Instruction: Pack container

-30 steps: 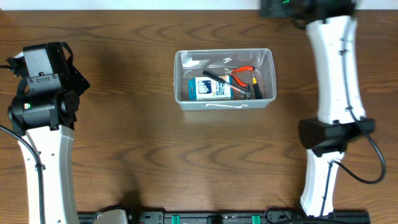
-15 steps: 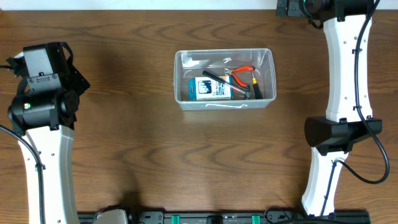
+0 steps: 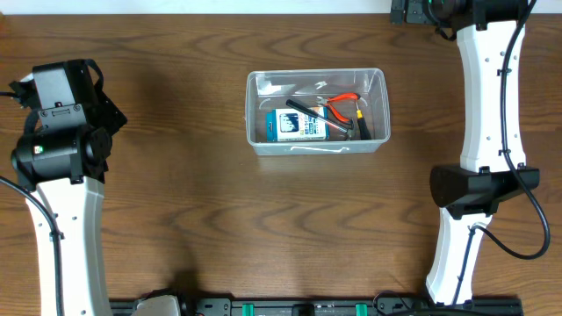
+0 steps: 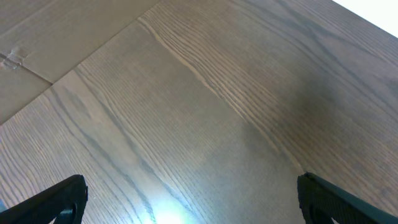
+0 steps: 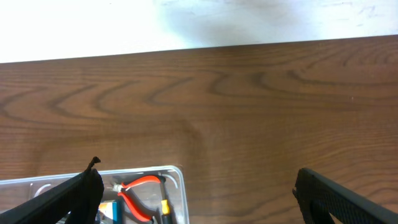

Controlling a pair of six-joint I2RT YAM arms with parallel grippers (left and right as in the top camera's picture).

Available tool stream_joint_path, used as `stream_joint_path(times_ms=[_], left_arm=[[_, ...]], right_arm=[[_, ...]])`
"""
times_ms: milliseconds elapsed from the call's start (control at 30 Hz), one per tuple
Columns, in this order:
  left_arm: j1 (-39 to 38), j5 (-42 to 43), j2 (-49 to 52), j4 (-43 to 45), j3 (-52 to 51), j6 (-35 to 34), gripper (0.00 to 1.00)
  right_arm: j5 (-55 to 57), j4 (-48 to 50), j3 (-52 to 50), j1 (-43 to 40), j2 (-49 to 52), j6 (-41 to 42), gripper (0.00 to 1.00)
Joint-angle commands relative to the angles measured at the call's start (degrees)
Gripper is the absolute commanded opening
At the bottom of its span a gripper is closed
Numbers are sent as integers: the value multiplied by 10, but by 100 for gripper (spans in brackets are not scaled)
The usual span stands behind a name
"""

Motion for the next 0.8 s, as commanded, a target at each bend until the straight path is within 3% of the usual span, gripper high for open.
stream_joint_path(times_ms=[0, 333, 767], left_arm=[[2, -11, 1, 0, 4, -5, 98], [2, -11, 1, 0, 4, -5, 98], [2, -11, 15, -2, 4, -5, 98]], right_arm=[[0, -2, 0, 1, 4, 8, 99], [0, -3, 0, 10, -73, 8, 99], [0, -3, 0, 14, -298, 8, 99]])
